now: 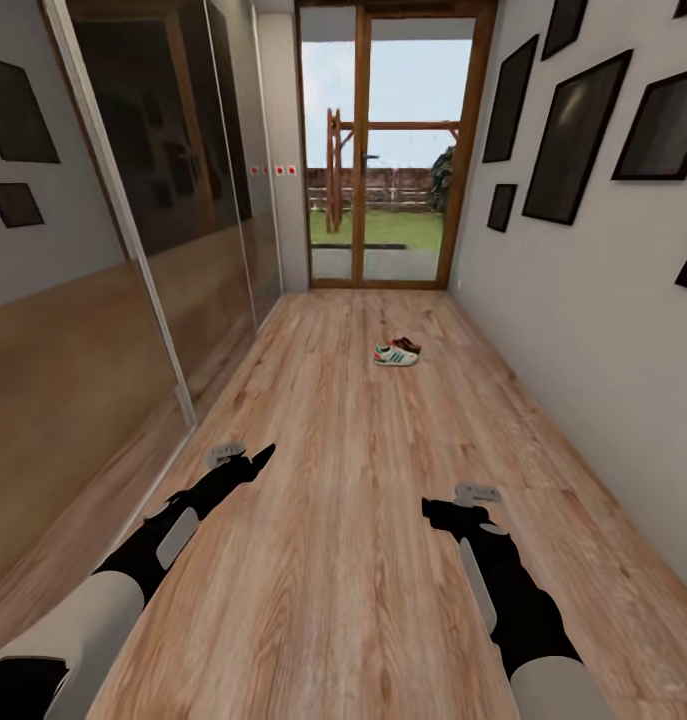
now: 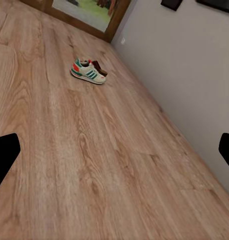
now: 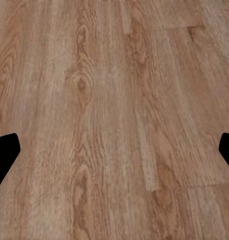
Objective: Pick up the two gym shoes and the two sandals from the corridor floor and place them onto the hallstand (shoe rack) in the corridor, making sure they are on the rack and not on the floor. Arrange them so the two gym shoes are next to each other and the two sandals are next to each other.
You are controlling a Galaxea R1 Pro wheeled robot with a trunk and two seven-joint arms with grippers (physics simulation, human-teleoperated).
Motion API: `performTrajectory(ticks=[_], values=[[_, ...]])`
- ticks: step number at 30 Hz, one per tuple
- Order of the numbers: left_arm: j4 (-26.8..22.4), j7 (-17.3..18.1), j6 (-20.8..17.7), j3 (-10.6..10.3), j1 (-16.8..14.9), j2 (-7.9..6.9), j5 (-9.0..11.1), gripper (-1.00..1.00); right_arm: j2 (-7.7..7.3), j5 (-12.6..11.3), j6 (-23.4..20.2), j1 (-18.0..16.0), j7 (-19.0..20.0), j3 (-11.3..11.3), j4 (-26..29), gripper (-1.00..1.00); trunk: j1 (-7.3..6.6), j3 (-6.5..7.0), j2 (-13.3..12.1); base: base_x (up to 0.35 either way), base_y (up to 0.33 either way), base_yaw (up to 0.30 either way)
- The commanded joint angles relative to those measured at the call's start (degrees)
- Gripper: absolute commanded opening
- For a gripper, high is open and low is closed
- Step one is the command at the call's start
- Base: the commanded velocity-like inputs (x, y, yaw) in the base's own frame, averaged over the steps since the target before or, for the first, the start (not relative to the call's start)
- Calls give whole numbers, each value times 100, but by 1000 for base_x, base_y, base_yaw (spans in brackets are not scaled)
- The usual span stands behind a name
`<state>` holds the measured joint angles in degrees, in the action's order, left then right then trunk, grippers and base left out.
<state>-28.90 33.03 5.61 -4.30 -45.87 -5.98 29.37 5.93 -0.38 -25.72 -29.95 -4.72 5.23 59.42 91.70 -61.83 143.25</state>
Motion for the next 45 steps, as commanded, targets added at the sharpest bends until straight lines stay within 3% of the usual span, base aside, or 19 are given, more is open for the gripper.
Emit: performTrajectory(ticks=[1, 29, 45], values=[[7, -7, 46, -45, -5, -8, 34, 100, 5, -5, -29, -2, -12, 7, 8, 100, 2, -5, 2, 349, 0, 0], [7, -7, -120, -36, -9, -8, 27, 100, 8, -2, -29, -2, -11, -4, 7, 100, 2, -5, 2, 349, 0, -5], [7, -7, -146, -36, -7, -9, 28, 100, 4, -6, -29, -2, -11, 4, 7, 100, 2, -5, 2, 349, 0, -261]])
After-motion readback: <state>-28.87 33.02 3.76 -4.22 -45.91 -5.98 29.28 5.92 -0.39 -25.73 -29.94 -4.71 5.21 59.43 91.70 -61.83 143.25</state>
